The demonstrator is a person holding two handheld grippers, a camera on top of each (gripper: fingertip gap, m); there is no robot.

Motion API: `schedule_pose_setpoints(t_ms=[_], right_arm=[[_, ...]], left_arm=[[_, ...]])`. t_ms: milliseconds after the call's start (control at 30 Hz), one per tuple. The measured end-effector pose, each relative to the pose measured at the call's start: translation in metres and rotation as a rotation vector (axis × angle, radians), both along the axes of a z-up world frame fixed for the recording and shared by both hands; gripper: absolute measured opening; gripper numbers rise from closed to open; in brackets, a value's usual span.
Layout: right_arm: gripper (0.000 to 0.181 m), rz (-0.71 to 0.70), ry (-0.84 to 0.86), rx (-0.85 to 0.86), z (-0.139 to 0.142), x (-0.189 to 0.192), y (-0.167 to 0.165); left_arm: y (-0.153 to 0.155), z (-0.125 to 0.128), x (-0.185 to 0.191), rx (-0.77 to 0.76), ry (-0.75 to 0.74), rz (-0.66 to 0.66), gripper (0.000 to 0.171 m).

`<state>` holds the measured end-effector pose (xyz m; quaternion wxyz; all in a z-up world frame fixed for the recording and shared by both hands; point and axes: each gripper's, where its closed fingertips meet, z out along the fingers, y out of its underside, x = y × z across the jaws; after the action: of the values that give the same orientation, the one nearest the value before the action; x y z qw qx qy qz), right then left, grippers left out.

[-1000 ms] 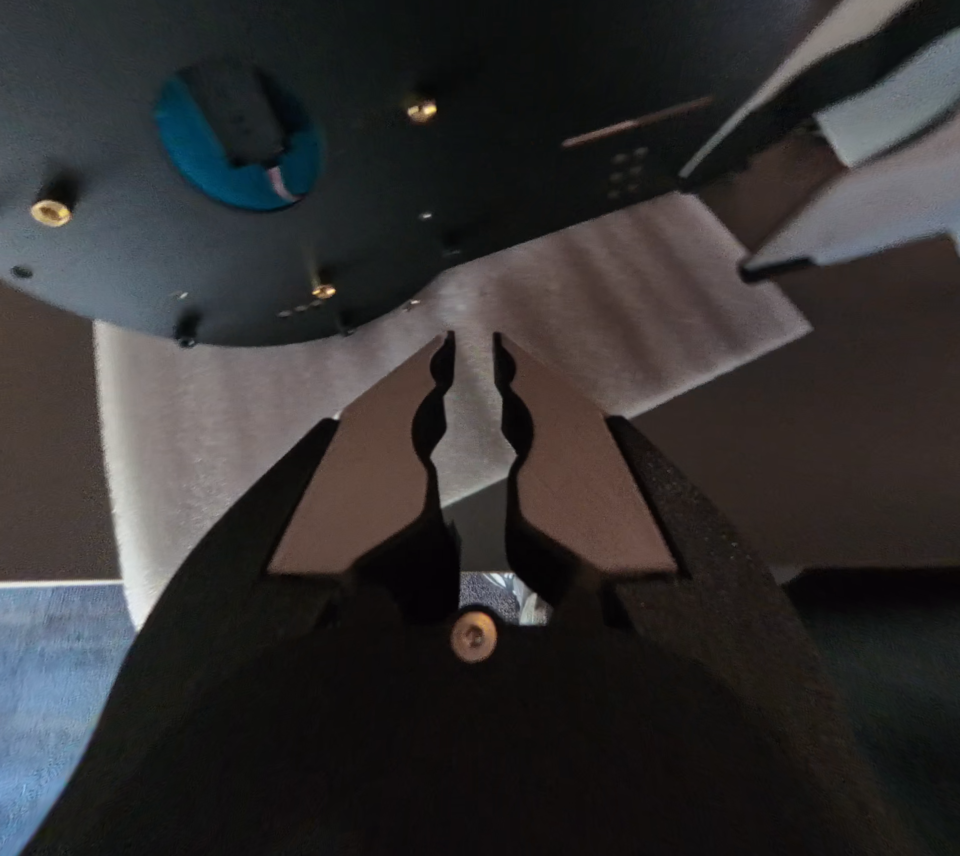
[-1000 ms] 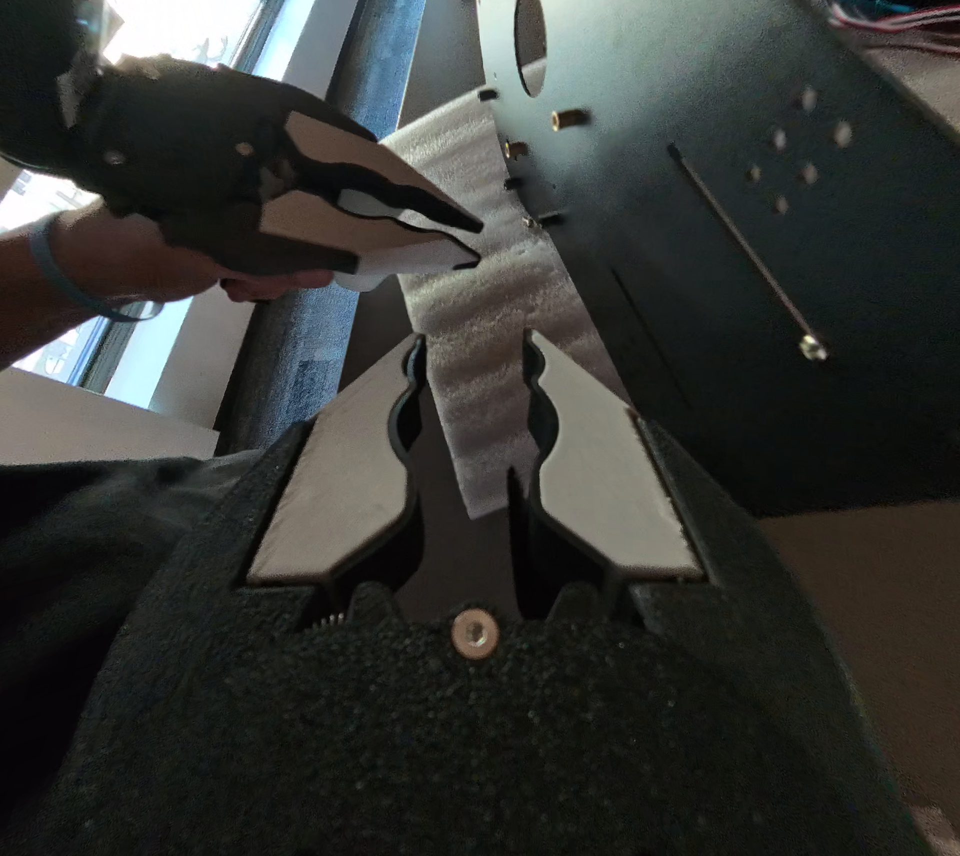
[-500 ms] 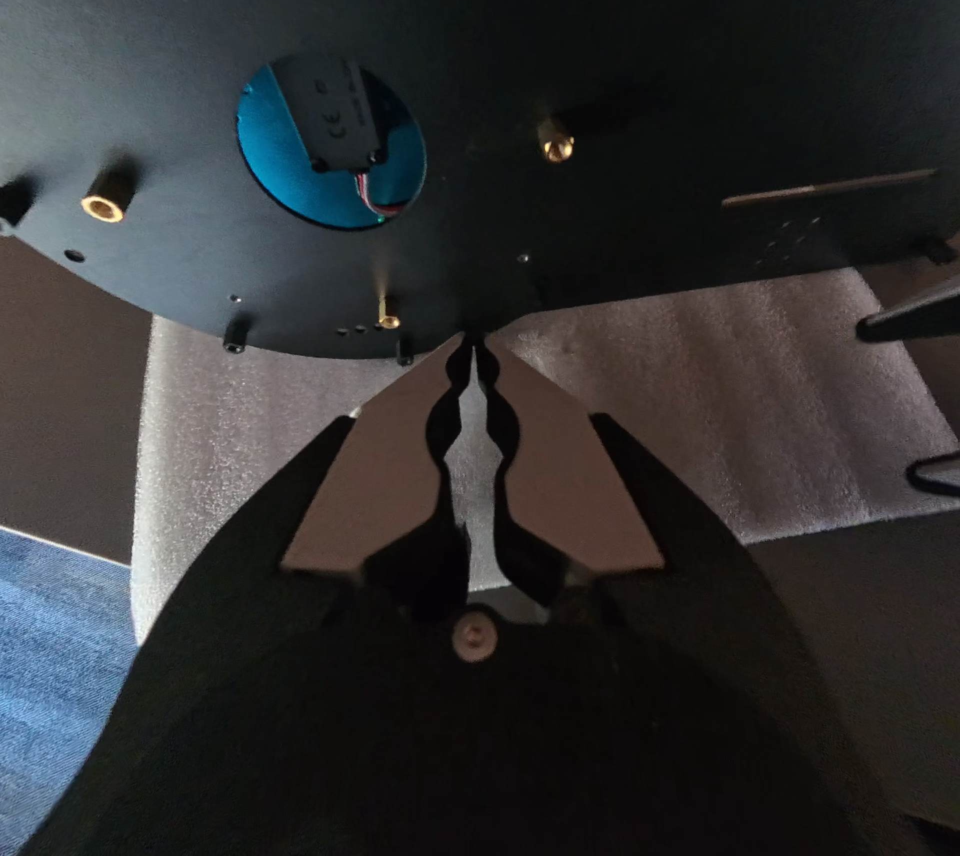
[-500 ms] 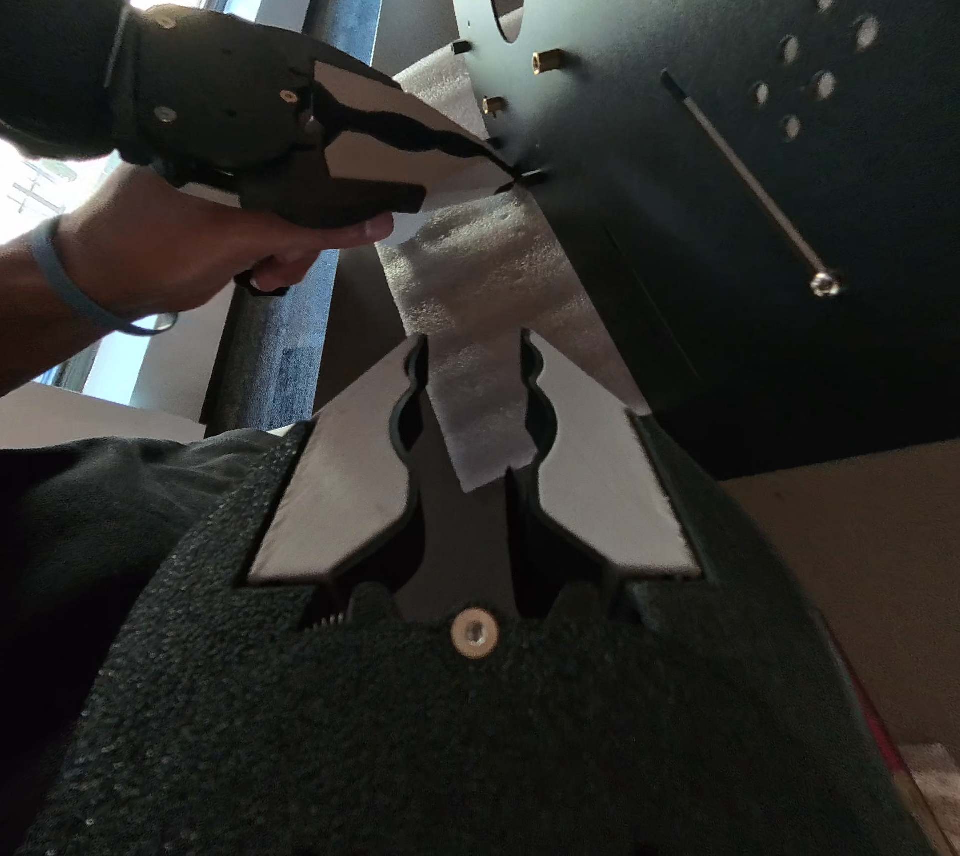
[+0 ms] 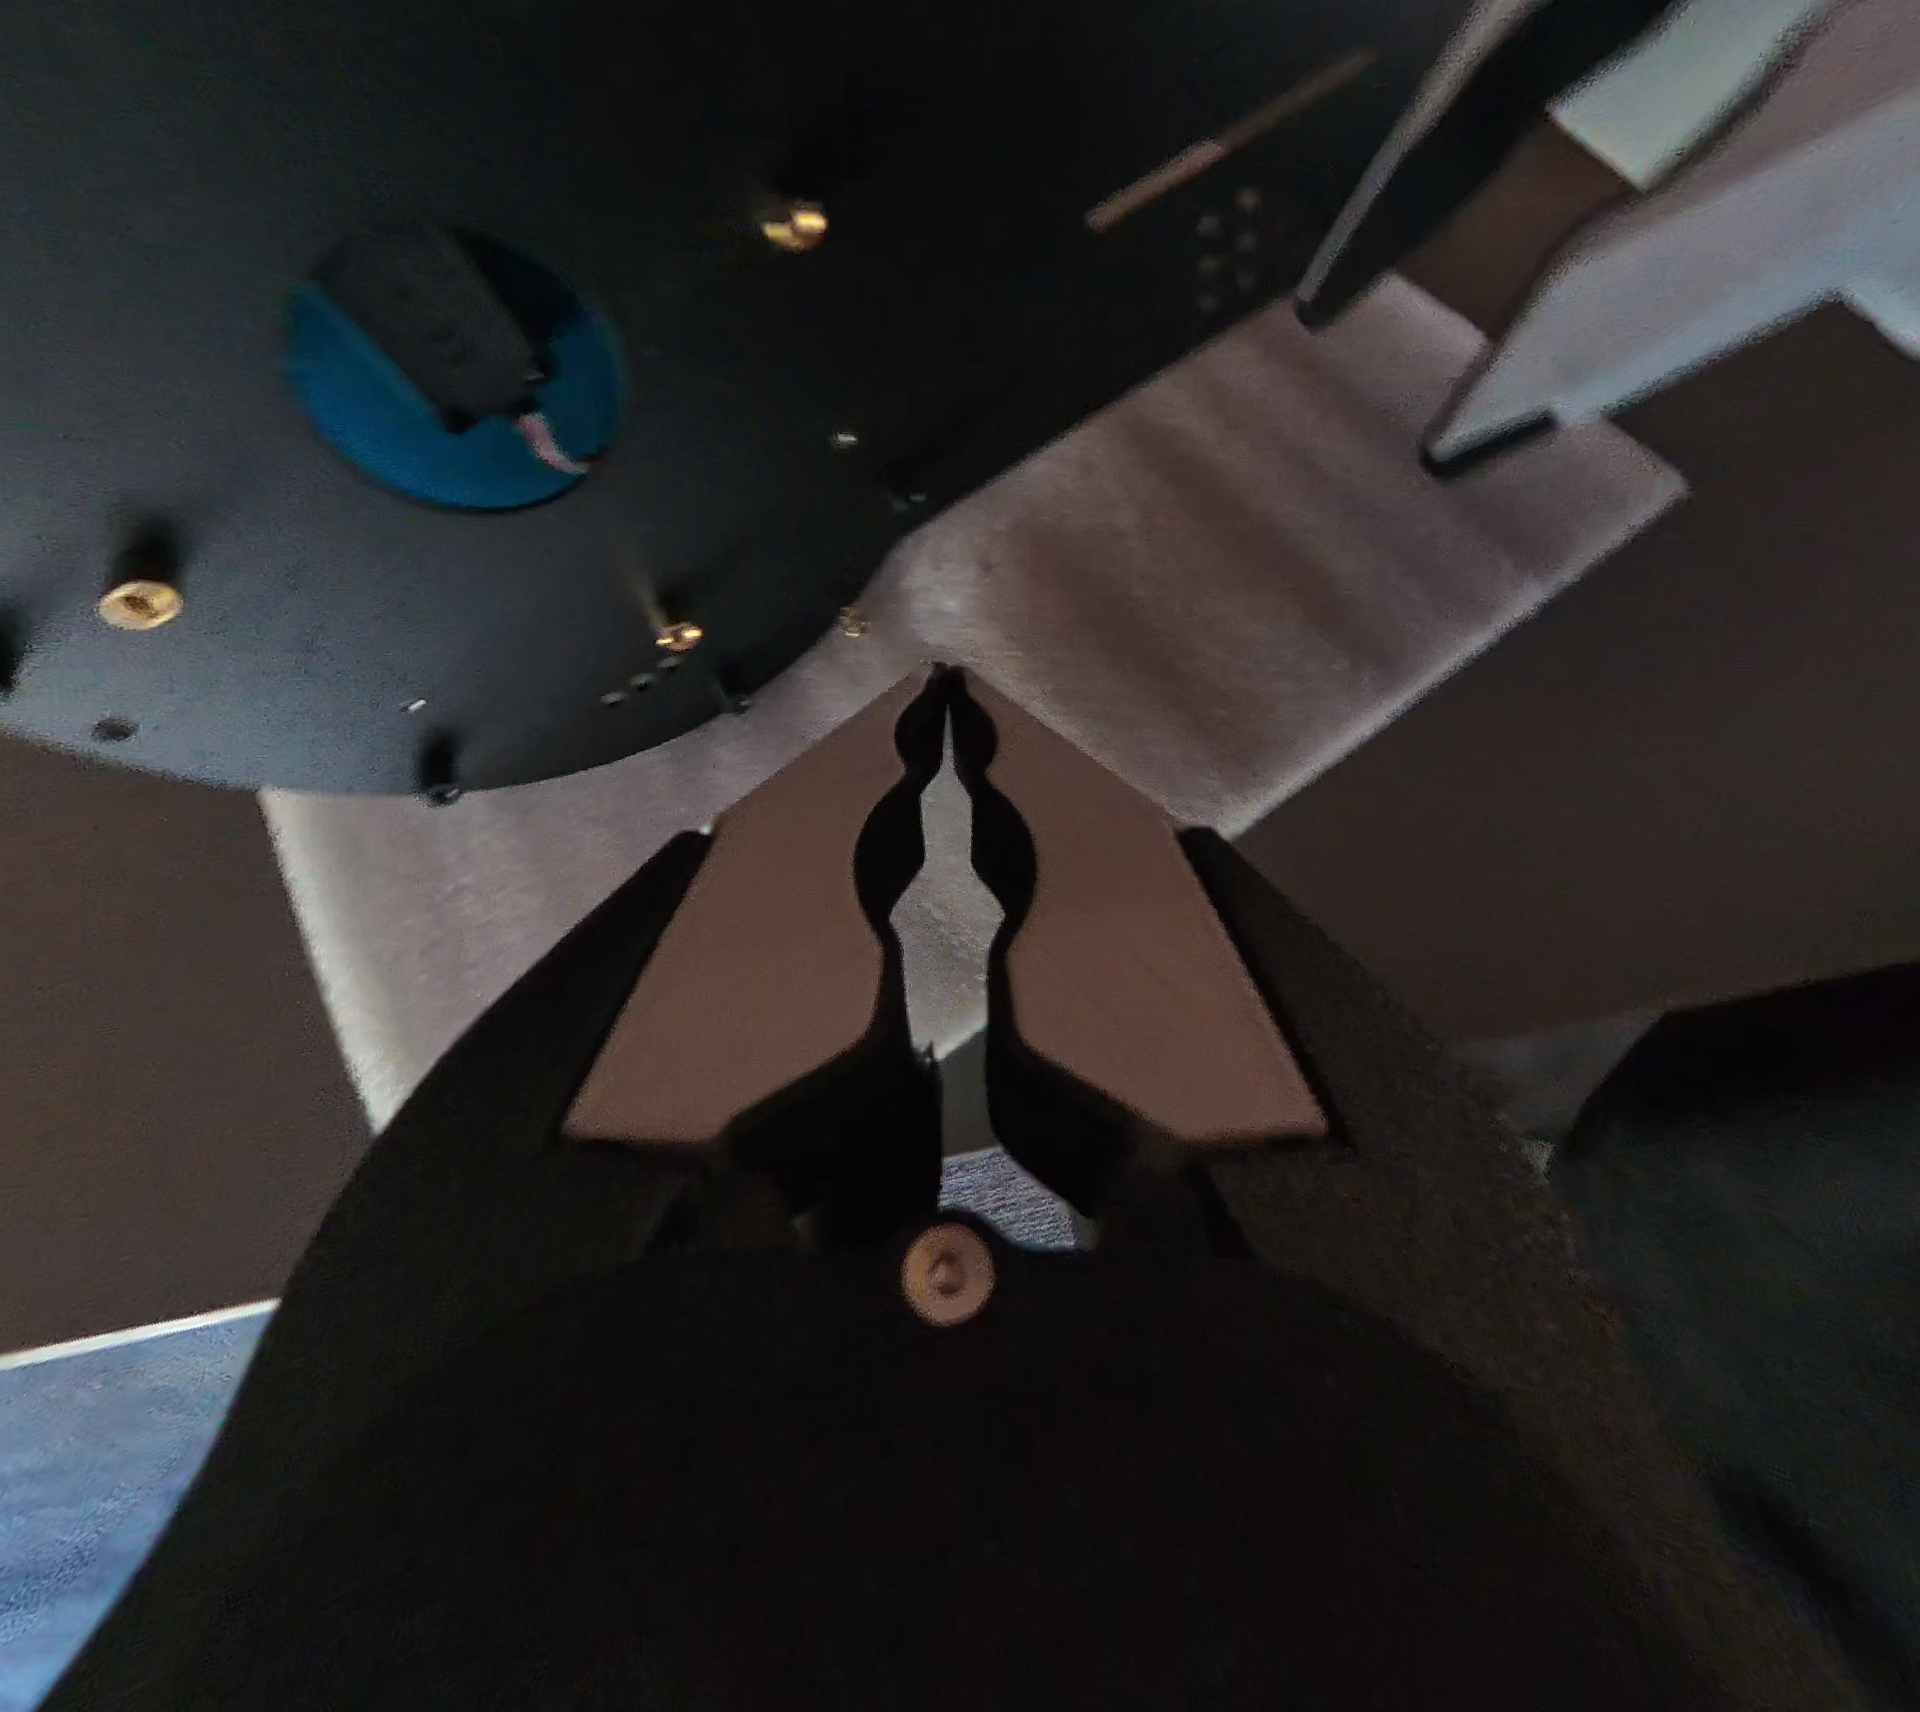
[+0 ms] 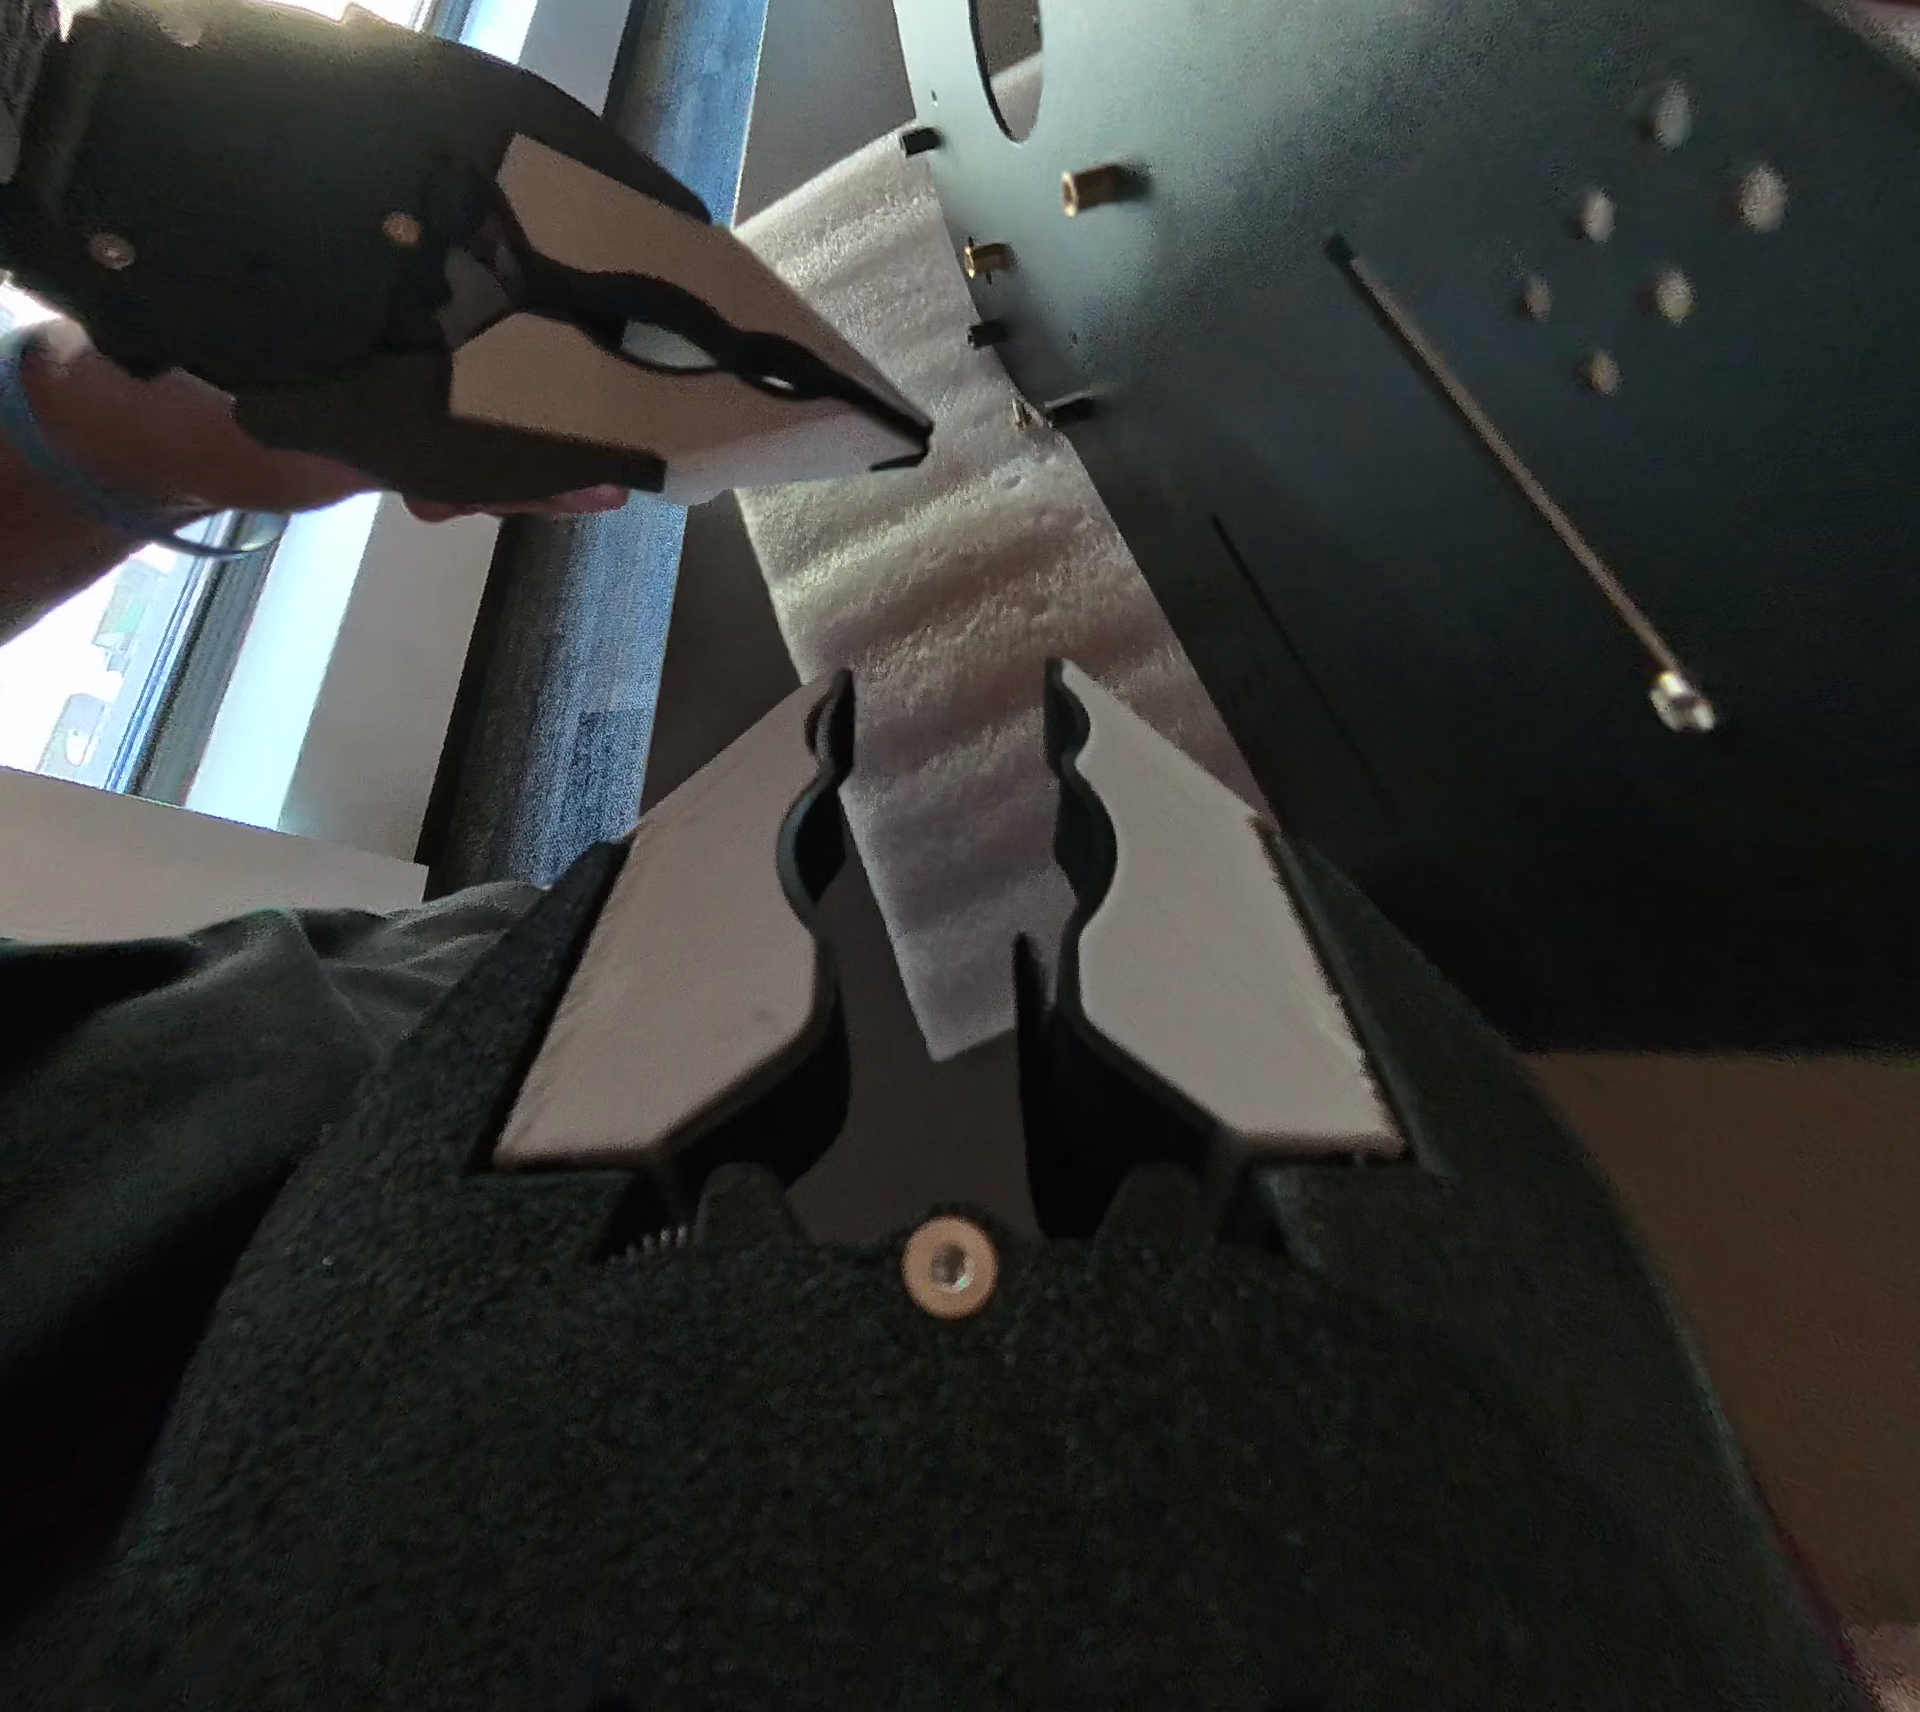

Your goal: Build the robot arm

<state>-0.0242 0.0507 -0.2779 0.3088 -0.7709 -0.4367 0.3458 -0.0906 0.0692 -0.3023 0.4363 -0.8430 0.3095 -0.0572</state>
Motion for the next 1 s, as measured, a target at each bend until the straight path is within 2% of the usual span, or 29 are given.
schedule_pose_setpoints(t_ms=[33, 100, 133, 200, 300, 400, 500, 567, 700, 833, 867, 1000], right_arm=[[0.036, 0.009, -0.006, 0.007, -0.001, -0.005, 0.001], [0.036, 0.025, -0.026, 0.021, -0.005, -0.014, 0.002], [0.036, 0.027, -0.023, 0.026, -0.003, -0.017, 0.002], [0.035, 0.032, 0.001, 0.024, 0.002, -0.022, 0.001], [0.035, 0.034, -0.010, 0.028, 0.001, -0.020, 0.000], [0.035, 0.020, -0.021, 0.028, -0.001, -0.013, 0.003], [0.035, 0.006, -0.025, 0.020, -0.004, -0.005, 0.006], [0.035, 0.012, -0.037, 0.038, -0.006, 0.000, 0.006], [0.037, 0.119, -0.066, 0.052, -0.012, 0.003, -0.010], [0.033, 0.191, -0.107, 0.094, -0.020, -0.001, -0.017], [0.033, 0.193, -0.122, 0.104, -0.023, -0.002, -0.016], [0.031, 0.183, -0.153, 0.135, -0.024, -0.002, -0.012]], left_arm=[[0.005, 0.001, -0.003, -0.007, -0.034, 0.045, 0.000], [0.012, 0.000, -0.002, -0.027, -0.070, 0.092, 0.019], [0.018, -0.002, -0.005, -0.021, -0.057, 0.123, 0.020], [0.025, -0.005, -0.006, -0.019, -0.038, 0.156, 0.019], [0.031, -0.009, -0.007, -0.038, -0.031, 0.184, 0.002], [0.030, -0.009, -0.007, -0.040, -0.039, 0.174, 0.001], [0.017, -0.007, 0.008, -0.112, -0.099, 0.080, 0.001], [-0.005, -0.010, 0.027, -0.278, -0.162, -0.038, 0.001], [-0.027, 0.005, 0.051, -0.443, -0.242, -0.200, 0.001], [-0.018, -0.009, 0.053, -0.439, -0.096, -0.206, 0.004], [-0.016, -0.012, 0.052, -0.430, -0.078, -0.195, 0.010], [-0.017, -0.002, 0.052, -0.360, -0.120, -0.173, 0.017]])
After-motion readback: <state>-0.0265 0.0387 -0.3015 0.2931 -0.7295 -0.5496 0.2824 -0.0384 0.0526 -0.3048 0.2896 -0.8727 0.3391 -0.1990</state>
